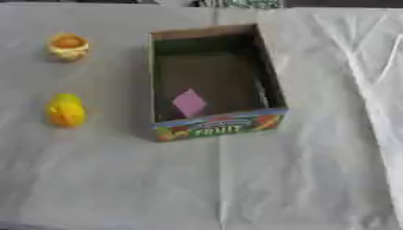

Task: Pick up objects on the table and place them in the box.

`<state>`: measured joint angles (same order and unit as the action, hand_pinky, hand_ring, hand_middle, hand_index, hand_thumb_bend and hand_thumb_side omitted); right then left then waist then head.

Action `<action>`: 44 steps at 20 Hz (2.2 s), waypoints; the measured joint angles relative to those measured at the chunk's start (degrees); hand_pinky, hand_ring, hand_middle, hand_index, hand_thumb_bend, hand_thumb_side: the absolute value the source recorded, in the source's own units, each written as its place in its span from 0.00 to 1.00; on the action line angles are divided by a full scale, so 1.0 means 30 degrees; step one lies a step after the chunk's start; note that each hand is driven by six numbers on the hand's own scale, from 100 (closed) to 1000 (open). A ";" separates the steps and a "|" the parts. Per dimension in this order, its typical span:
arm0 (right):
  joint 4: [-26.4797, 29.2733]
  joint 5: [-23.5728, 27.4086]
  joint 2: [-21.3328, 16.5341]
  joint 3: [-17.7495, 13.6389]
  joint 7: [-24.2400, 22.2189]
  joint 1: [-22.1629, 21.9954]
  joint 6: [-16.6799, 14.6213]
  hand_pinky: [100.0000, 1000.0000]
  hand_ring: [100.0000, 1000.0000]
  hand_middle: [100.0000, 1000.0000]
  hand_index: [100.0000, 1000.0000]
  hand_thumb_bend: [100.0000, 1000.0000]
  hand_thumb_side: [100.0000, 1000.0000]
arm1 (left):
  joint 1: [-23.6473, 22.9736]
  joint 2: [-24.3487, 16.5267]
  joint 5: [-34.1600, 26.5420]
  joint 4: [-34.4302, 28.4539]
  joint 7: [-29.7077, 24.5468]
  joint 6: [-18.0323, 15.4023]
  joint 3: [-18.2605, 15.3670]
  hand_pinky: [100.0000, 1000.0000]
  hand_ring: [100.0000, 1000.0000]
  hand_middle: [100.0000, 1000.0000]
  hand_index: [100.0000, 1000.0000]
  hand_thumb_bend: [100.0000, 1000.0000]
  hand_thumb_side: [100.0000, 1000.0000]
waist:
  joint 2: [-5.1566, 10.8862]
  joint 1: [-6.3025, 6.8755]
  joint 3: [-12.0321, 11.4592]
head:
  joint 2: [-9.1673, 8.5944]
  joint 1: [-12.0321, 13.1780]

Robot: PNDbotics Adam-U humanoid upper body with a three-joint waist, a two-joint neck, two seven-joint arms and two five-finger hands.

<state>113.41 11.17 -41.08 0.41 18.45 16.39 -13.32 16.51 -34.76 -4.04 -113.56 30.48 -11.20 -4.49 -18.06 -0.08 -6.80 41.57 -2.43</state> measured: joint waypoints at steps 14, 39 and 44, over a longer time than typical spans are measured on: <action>0.0000 -0.0018 -0.0009 0.0002 0.0007 -0.0096 -0.0001 0.83 0.78 0.78 0.77 0.00 0.81 | -0.0393 -0.1344 0.3378 -0.0014 -0.2601 0.2070 0.0140 0.80 0.84 0.75 0.86 0.41 0.36 | -0.0019 0.0015 -0.0082 | 0.0014 0.0101; 0.0001 -0.0136 -0.0342 0.0273 0.0082 -0.0166 0.0082 0.82 0.76 0.76 0.76 0.00 0.80 | 0.0457 -0.7826 0.7467 -0.0075 -1.6884 0.6538 0.3866 0.90 0.88 0.82 0.93 0.49 0.38 | -0.0046 0.0185 -0.0073 | 0.0047 0.0101; 0.0001 -0.0082 -0.0342 0.0364 0.0067 -0.0122 0.0098 0.82 0.76 0.76 0.76 0.00 0.80 | 0.1453 -0.7815 0.7558 -0.0054 -1.7789 0.7299 0.4581 0.90 0.89 0.84 0.95 0.47 0.38 | -0.0046 0.0207 0.0063 | 0.0041 0.0100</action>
<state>113.41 10.92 -42.10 1.50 18.65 16.03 -13.03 20.86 -58.20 18.63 -113.72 -22.88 10.70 9.25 -18.20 0.54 -6.61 41.69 -2.13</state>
